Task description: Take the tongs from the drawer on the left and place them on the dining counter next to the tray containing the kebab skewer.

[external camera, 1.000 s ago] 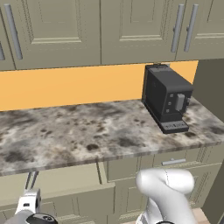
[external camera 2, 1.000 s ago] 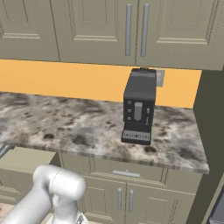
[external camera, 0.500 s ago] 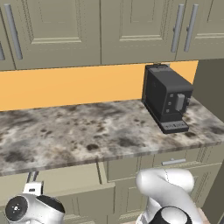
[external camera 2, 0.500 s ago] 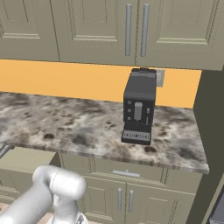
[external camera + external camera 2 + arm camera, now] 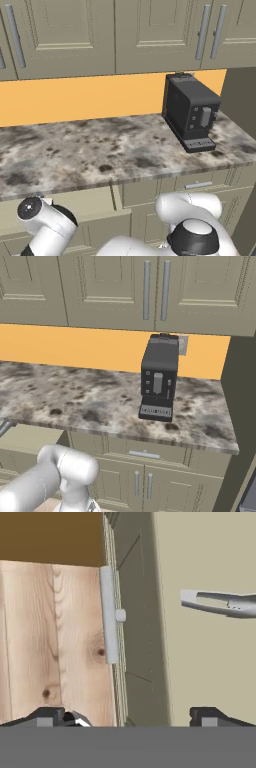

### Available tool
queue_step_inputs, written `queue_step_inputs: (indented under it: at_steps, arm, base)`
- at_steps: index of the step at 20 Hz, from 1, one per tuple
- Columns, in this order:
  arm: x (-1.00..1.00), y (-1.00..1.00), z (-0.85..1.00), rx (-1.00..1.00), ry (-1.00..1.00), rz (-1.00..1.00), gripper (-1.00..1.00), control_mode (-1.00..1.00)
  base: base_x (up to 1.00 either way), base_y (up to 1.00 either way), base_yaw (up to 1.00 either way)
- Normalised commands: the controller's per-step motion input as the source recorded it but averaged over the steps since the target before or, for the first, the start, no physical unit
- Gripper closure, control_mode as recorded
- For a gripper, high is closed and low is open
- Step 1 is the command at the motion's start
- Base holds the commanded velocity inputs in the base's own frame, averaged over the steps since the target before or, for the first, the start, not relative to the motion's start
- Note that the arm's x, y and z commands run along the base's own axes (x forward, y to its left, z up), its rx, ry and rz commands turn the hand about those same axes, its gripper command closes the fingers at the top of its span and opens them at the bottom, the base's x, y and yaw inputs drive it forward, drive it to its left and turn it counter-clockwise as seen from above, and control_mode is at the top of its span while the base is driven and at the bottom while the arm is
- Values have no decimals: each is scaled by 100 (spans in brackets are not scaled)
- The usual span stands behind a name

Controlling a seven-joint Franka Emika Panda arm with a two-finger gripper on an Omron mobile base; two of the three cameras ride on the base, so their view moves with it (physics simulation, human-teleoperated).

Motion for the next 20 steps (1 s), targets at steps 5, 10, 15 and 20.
queue_step_inputs:
  at_steps: [5, 10, 15, 20]
  arm:
    - [7, 0, 0, 0, 14, 4, -100, -100]
    - [12, 0, 4, 0, 16, 3, -100, -100]
    - [21, 0, 1, 0, 19, 5, -100, -100]
    - [29, 0, 0, 0, 17, 7, -100, -100]
  base:
    - [0, 0, 0]
    - [0, 0, 0]
    - [0, 0, 0]
    - [0, 0, 0]
